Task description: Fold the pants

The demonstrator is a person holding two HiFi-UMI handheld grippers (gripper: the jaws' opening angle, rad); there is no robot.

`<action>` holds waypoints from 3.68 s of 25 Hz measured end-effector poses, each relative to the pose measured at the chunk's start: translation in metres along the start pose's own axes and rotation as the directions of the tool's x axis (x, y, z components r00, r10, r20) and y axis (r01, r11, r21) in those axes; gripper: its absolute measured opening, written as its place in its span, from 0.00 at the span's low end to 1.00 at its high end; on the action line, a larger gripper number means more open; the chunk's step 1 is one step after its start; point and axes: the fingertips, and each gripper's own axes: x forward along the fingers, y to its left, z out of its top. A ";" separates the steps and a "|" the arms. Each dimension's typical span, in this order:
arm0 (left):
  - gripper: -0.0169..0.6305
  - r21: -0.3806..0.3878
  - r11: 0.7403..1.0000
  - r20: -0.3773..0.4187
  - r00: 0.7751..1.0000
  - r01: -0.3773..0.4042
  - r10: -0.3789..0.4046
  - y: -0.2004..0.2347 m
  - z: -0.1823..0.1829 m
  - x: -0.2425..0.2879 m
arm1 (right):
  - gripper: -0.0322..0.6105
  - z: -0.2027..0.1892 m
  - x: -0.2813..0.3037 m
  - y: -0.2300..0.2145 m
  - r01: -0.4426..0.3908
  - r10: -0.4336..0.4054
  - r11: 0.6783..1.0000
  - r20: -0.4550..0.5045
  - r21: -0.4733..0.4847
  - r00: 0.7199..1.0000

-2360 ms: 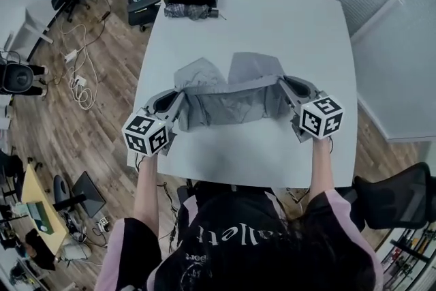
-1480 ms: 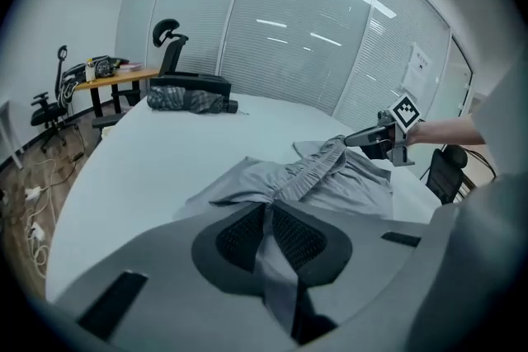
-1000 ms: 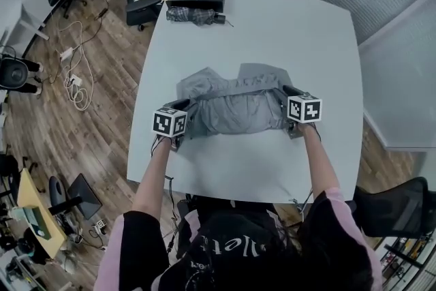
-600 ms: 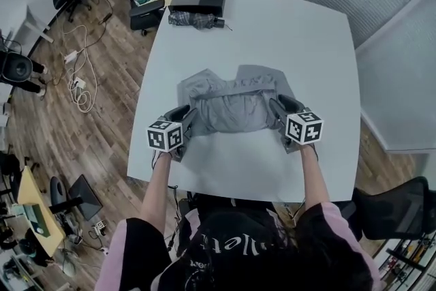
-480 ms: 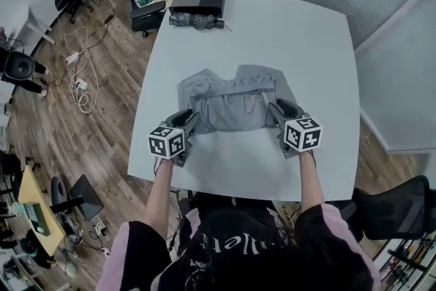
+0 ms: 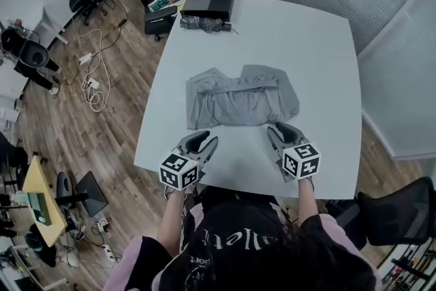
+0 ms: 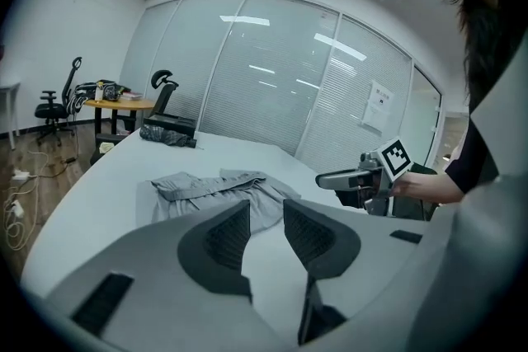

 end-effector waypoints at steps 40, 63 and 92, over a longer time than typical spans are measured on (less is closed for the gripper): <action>0.24 0.168 0.986 0.170 0.985 -0.020 -0.009 -0.115 0.001 -0.151 | 0.13 -0.029 -0.114 0.179 -0.108 0.127 0.983 0.121 -0.150 0.985; 0.10 0.233 0.966 0.165 0.975 0.110 -0.151 -0.123 -0.067 -0.271 | 0.10 -0.066 -0.161 0.306 0.024 0.009 0.990 0.231 -0.137 0.973; 0.10 0.270 0.949 0.155 0.965 0.163 -0.210 -0.146 -0.066 -0.258 | 0.10 -0.067 -0.176 0.302 0.044 0.001 0.980 0.225 -0.193 0.974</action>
